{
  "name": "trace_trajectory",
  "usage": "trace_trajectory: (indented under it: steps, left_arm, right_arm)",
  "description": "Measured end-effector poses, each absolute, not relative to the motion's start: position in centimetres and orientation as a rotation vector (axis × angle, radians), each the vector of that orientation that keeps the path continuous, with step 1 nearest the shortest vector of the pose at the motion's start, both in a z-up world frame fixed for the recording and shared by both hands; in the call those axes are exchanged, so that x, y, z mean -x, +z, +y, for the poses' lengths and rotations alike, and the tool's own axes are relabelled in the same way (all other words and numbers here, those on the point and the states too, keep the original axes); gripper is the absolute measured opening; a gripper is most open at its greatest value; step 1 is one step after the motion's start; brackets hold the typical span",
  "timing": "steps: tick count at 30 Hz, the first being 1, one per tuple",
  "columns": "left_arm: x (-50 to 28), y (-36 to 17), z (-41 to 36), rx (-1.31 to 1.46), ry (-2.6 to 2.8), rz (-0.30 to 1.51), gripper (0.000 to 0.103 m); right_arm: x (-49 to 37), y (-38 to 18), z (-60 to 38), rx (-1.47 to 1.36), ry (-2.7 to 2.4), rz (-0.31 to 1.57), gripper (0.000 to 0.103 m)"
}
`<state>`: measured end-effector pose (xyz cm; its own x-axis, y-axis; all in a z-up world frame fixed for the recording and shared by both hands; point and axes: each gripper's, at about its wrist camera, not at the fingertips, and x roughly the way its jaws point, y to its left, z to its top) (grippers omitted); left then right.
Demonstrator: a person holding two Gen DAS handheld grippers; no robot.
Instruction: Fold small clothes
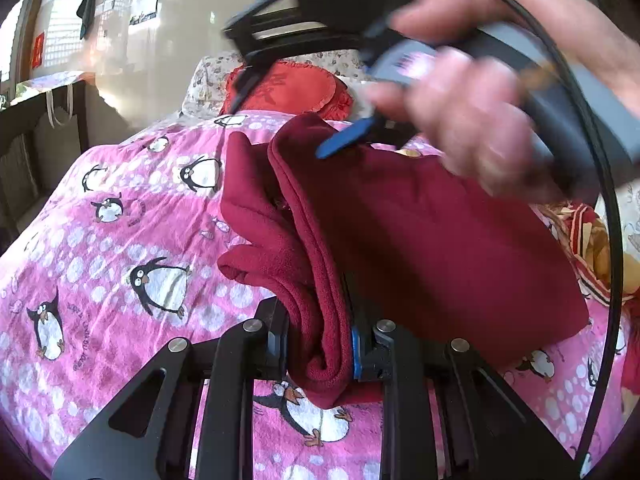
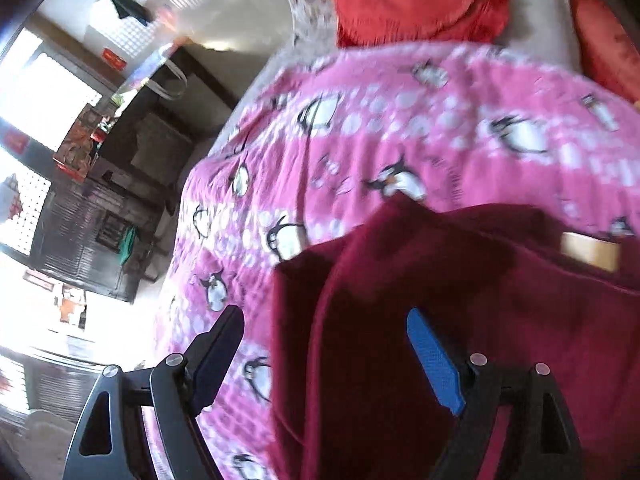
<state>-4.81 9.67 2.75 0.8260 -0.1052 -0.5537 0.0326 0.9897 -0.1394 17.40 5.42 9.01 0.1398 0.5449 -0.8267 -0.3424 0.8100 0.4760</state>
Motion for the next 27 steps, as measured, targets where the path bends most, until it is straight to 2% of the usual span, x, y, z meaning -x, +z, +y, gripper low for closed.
trace_trajectory:
  steps: [4,11,14,16,19,22,27]
  left_arm:
    - [4.7,2.8,9.8,0.116,-0.079,0.590,0.020]
    - [5.3,2.8,9.7,0.124,-0.088,0.587,0.020]
    - [5.4,2.8,9.7,0.130,-0.089,0.588,0.020]
    - [5.4,2.8,9.7,0.133,-0.090,0.590,0.020]
    - [5.2,2.8,9.9,0.140,-0.091,0.596,0.020]
    - [5.2,2.8,9.9,0.139,-0.091,0.597,0.020]
    - [5.3,2.8,9.8,0.135,-0.089,0.598,0.020]
  right_arm:
    - [-18.1,8.8,9.1,-0.013,0.621,1.360,0.082]
    - [-18.0,8.0,14.6,0.398,0.440,1.356,0.081]
    - [-17.9,7.1,15.6,0.480,0.384,1.366,0.071]
    - [-17.7,6.3,15.8,0.549,0.352,1.349,0.052]
    - [-17.8,6.1,15.1,0.501,0.347,1.347,0.034]
    - [-17.7,6.3,14.3,0.463,0.377,1.328,0.027]
    - [-18.1,6.8,12.3,0.438,0.415,1.299,0.026]
